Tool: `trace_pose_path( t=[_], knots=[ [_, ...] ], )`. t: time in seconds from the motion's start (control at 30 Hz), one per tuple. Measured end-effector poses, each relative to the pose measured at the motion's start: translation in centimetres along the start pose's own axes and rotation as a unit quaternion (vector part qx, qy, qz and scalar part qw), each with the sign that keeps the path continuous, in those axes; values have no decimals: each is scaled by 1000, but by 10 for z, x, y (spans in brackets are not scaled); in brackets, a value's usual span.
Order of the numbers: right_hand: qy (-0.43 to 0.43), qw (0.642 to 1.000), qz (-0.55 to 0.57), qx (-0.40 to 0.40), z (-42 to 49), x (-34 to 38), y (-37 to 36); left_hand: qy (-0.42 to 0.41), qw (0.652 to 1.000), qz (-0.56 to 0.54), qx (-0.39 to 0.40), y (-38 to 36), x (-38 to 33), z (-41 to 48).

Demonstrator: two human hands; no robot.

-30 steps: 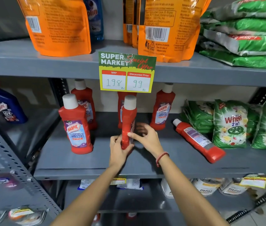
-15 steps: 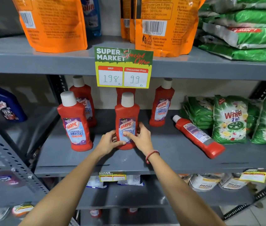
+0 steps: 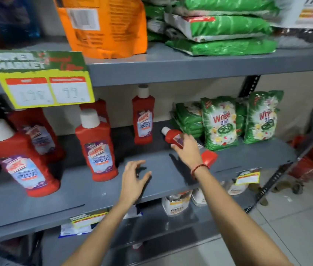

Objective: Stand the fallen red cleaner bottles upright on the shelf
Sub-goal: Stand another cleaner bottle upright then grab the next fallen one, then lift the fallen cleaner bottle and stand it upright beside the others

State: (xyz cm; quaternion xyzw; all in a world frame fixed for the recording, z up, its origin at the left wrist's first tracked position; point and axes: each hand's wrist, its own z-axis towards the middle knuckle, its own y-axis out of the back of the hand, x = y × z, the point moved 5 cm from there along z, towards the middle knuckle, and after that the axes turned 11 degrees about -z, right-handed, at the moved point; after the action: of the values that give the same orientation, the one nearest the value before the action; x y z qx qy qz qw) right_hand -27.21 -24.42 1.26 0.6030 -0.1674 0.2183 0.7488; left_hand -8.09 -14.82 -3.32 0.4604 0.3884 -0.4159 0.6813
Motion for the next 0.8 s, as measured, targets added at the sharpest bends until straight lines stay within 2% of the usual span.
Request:
trace_pose_path(
  t=[0.07,0.13,0.2,0.27,0.37,0.57,0.67,0.8],
  knots=[
    [-25,993,-111,24,10,-32,10,13,994,50,100,-32,-1,23],
    [-54,980,-171,80,15,-57,10,34,983,70,164,-57,-1,42],
    [-83,965,-198,148,17,-76,3,62,983,50,167,-72,-1,59],
    [-83,952,-231,180,17,-88,-6,97,984,19,146,-82,0,72],
    [-61,952,-265,143,11,-87,-11,141,984,-6,107,-87,1,77],
    [-46,964,-259,32,0,-89,-12,231,967,-103,34,-115,8,91],
    [-46,979,-199,-23,-15,-83,-14,287,932,-214,50,-128,2,89],
    [-49,993,-90,-50,-23,-69,-14,249,919,-304,31,-118,-20,93]
  ],
)
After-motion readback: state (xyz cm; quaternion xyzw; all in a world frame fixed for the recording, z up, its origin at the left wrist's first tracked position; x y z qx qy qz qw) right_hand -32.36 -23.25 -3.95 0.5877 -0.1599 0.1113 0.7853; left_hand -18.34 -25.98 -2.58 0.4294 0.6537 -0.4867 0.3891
